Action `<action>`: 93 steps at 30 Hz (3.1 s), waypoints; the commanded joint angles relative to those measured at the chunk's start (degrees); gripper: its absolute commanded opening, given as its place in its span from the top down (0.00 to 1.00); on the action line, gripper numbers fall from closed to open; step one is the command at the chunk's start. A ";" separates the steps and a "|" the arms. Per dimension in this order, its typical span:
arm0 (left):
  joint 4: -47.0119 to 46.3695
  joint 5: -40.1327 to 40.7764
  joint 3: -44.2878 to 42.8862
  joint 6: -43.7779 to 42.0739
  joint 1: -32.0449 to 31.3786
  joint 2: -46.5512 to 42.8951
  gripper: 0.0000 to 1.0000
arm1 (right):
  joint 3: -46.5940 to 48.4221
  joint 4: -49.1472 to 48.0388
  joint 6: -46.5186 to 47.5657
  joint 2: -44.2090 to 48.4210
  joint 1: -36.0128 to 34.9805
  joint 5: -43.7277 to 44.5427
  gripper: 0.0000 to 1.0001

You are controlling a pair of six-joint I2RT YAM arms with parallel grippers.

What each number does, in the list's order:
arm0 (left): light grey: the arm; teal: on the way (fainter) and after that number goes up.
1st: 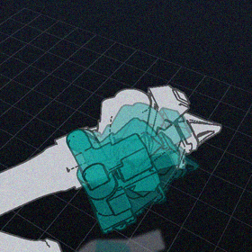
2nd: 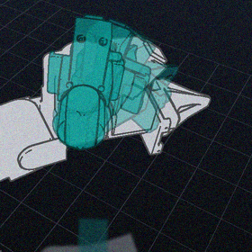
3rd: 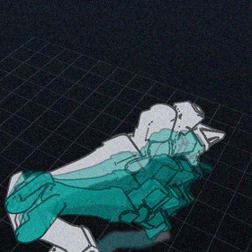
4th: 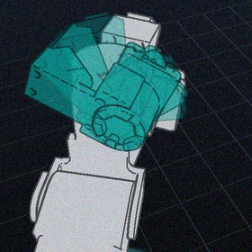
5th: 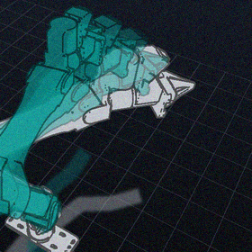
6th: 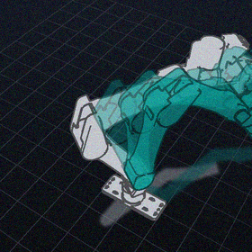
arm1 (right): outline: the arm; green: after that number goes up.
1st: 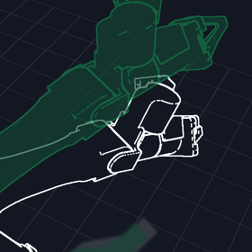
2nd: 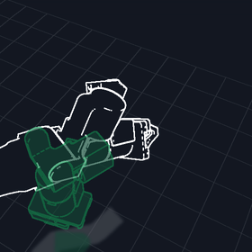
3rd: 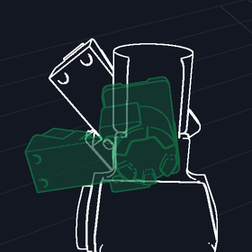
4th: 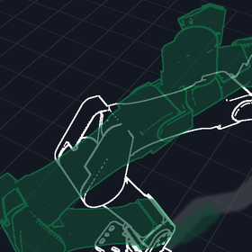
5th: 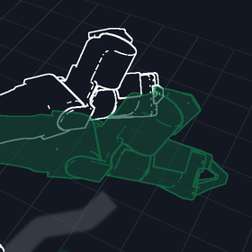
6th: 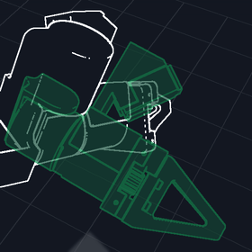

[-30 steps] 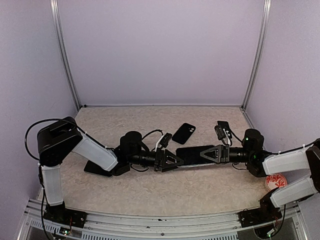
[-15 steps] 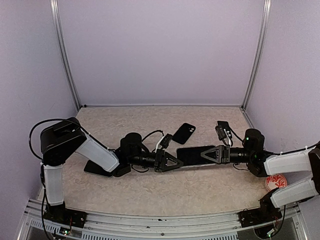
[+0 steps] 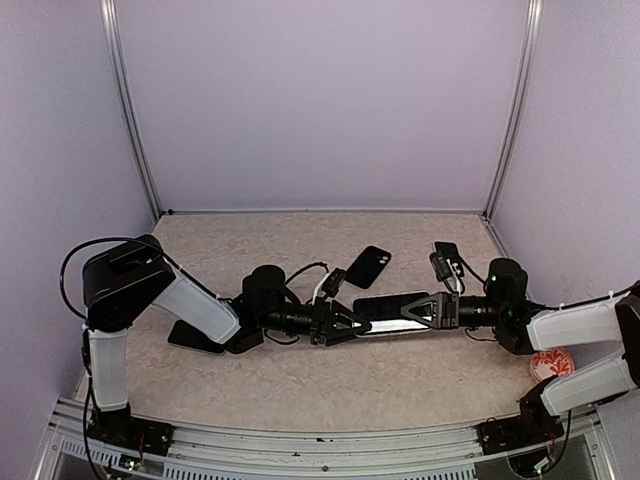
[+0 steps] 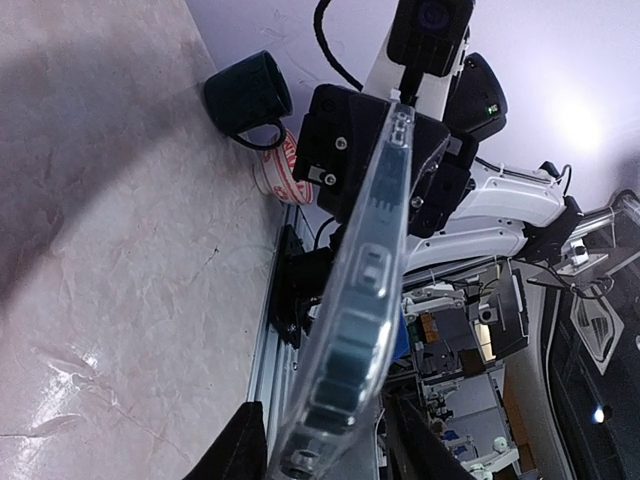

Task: Put the phone into the phone case
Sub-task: Press the phone case against the phone.

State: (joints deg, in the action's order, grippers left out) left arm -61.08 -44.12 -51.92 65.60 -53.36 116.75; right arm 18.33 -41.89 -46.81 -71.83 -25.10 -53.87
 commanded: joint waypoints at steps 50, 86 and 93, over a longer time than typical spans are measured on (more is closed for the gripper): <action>-9.74 7.88 4.56 -2.58 1.42 -9.12 1.00 | 4.02 11.53 3.34 5.57 -0.09 8.67 0.33; -32.39 21.62 6.49 2.18 -2.73 -2.67 1.00 | 7.30 0.27 -1.80 3.16 -8.25 15.73 0.34; -30.34 23.25 6.80 0.88 -3.37 -2.94 1.00 | 9.27 0.50 -0.43 1.95 -9.79 16.34 0.41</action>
State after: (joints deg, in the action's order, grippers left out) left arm -89.58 -21.56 -44.25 67.79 -55.72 113.65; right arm 24.84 -39.70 -48.84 -69.52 -33.23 -38.09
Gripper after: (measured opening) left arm 0.088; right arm 0.614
